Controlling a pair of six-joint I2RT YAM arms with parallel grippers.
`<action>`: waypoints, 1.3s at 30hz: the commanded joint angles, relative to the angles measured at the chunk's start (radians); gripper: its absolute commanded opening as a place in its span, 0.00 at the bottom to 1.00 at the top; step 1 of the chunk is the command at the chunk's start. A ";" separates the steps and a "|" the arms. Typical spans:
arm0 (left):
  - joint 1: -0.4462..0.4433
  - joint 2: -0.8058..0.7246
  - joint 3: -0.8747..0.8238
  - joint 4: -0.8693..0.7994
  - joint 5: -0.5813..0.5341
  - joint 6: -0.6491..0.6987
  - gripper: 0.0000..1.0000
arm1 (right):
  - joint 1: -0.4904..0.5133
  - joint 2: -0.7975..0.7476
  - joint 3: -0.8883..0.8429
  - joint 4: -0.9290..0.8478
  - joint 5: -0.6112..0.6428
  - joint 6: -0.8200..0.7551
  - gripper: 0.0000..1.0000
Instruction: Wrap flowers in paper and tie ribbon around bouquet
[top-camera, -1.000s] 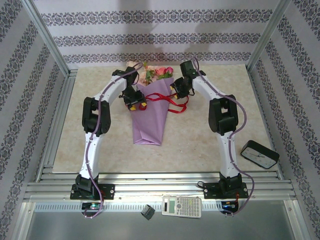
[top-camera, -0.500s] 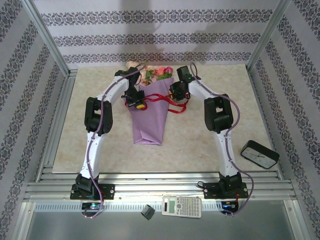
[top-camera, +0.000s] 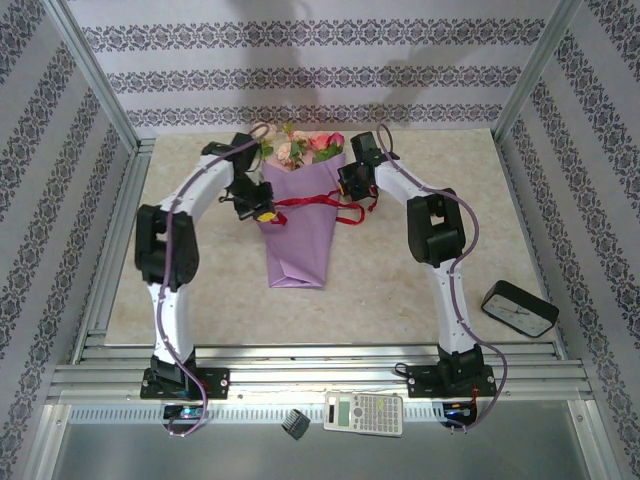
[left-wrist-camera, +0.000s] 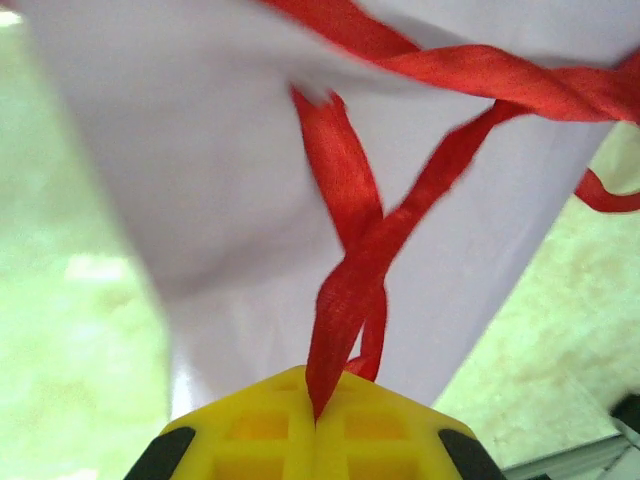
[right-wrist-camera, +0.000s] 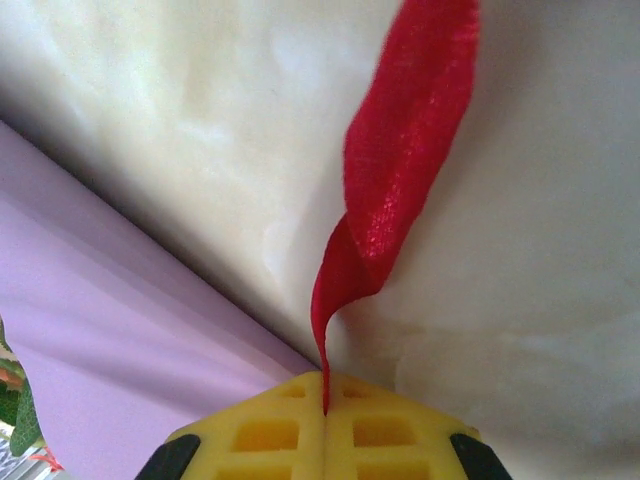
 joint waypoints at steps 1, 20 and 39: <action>0.099 -0.093 -0.101 0.015 0.047 -0.018 0.00 | -0.010 -0.071 -0.001 -0.005 0.036 -0.037 0.00; 0.390 -0.203 -0.439 0.187 -0.031 -0.175 0.07 | -0.057 -0.146 -0.095 0.001 -0.012 -0.119 0.00; 0.092 -0.336 -0.737 0.806 -0.031 -1.185 0.61 | -0.053 -0.180 -0.169 0.028 -0.016 -0.116 0.21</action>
